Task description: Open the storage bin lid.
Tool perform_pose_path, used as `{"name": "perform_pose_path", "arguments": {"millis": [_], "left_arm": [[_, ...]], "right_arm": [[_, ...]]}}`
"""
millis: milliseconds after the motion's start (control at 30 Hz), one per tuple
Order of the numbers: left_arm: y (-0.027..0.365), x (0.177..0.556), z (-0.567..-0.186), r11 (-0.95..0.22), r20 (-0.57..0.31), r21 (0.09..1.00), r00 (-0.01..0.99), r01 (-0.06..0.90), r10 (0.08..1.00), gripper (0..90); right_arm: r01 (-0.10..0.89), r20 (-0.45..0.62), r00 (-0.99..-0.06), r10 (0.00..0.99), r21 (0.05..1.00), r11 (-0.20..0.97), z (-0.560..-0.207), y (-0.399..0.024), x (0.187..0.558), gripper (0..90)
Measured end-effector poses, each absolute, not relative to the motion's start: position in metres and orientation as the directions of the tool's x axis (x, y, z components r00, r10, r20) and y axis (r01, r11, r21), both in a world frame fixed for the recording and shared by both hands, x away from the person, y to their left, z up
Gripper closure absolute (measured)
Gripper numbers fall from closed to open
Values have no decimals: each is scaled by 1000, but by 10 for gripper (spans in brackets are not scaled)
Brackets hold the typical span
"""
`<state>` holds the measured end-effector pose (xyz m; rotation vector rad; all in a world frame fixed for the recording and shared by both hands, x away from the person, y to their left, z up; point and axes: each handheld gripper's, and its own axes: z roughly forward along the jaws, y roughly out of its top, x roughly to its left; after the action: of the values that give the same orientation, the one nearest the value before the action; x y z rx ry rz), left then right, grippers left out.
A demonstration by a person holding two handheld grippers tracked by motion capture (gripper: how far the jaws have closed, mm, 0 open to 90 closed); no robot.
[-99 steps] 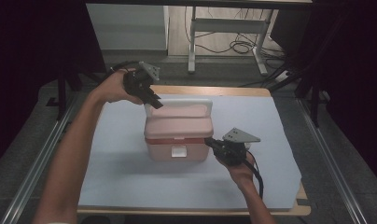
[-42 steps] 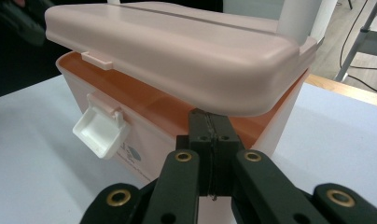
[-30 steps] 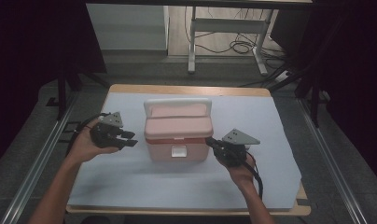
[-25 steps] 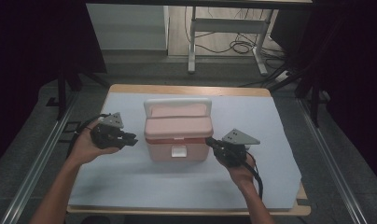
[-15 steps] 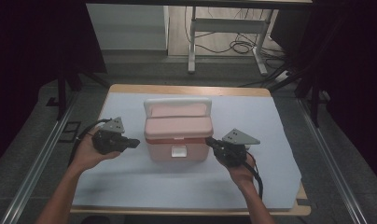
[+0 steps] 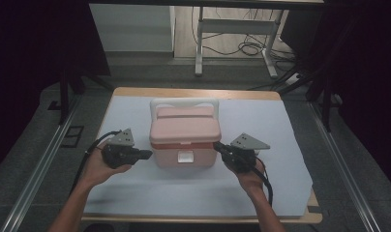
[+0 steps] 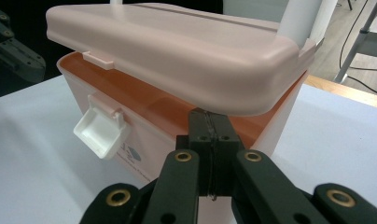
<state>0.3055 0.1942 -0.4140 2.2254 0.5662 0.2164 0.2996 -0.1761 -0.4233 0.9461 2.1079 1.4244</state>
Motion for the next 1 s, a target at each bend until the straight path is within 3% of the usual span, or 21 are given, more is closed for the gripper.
{"name": "perform_pose_path", "arguments": {"millis": [1000], "left_arm": [[104,302,-418,-566,22,794,919,223,393,898]], "right_arm": [[297,22,-679,734,922,248,-420,-175,300,896]]}}
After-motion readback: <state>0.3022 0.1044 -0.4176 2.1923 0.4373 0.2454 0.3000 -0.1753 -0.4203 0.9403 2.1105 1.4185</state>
